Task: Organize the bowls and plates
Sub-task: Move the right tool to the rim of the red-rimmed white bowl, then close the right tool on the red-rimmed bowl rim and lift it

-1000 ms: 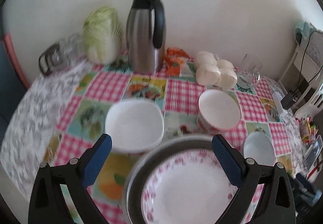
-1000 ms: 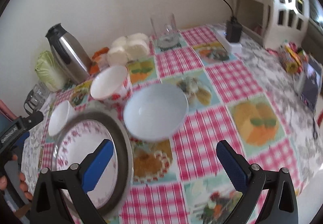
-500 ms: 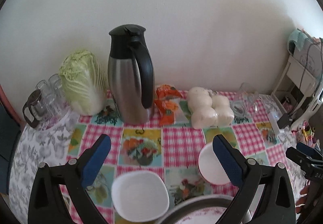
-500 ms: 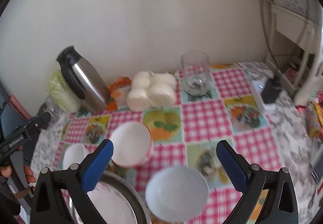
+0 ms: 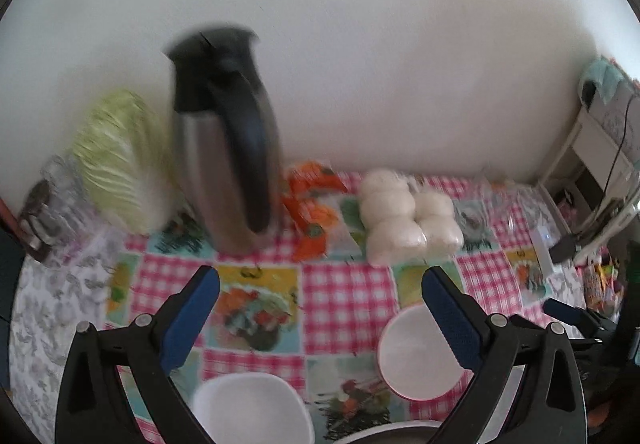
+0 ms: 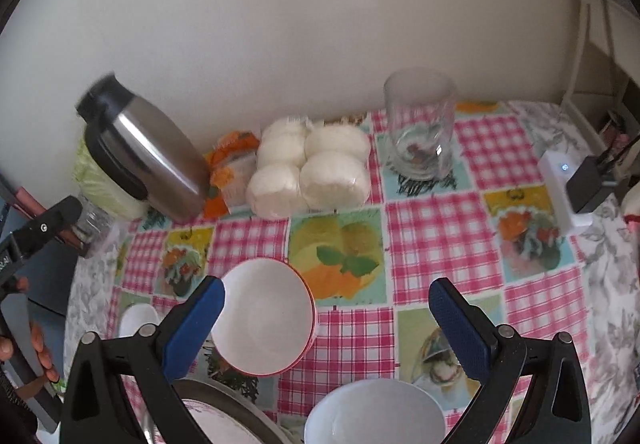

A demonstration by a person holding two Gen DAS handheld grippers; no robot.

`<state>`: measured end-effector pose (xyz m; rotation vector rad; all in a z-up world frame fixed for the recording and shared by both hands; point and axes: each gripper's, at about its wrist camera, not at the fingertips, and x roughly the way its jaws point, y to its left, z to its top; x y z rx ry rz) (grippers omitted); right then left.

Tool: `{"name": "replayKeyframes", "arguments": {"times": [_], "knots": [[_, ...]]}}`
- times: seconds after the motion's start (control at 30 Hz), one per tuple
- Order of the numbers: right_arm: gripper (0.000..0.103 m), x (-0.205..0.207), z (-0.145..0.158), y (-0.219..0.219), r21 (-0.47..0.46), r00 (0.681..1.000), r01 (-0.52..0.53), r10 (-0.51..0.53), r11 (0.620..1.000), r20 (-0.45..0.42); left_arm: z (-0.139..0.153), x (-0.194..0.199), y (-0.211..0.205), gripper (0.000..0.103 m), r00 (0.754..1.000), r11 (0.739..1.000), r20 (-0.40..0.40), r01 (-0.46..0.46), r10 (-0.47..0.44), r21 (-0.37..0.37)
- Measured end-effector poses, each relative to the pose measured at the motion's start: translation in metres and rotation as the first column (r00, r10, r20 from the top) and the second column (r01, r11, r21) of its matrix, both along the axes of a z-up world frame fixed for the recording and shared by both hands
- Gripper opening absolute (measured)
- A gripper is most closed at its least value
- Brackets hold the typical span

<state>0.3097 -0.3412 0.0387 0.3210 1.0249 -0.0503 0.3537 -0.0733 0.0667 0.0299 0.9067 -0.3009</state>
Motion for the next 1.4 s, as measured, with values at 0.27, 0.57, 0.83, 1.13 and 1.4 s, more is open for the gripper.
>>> {"name": "replayKeyframes", "arguments": {"times": [0.27, 0.57, 0.83, 1.13, 1.4], "knots": [[0.103, 0.015, -0.047, 0.014, 0.007, 0.995, -0.031, 0.031, 0.999, -0.099, -0.067, 0.003, -0.035, 0.101, 0.984, 0.997, -0.178, 0.044, -0.032, 0.065], [0.086, 0.020, -0.075, 0.023, -0.025, 0.984, -0.039, 0.034, 0.999, -0.177, -0.106, 0.004, -0.044, 0.073, 0.952, 0.995, -0.305, 0.044, -0.016, 0.087], [0.050, 0.023, -0.088, 0.026, -0.020, 0.973, -0.047, 0.041, 0.999, -0.225, -0.133, 0.002, -0.054, 0.039, 0.921, 0.993, -0.388, 0.083, -0.044, 0.087], [0.025, 0.029, -0.099, 0.034, 0.010, 0.965, -0.053, 0.054, 0.999, -0.257, -0.149, 0.001, -0.072, 0.019, 0.899, 0.989, -0.431, 0.122, -0.073, 0.088], [0.016, 0.036, -0.114, 0.051, -0.005, 0.954, -0.072, 0.067, 0.997, -0.291, -0.164, 0.001, -0.085, 0.013, 0.887, 0.987, -0.455, 0.134, -0.081, 0.085]]}}
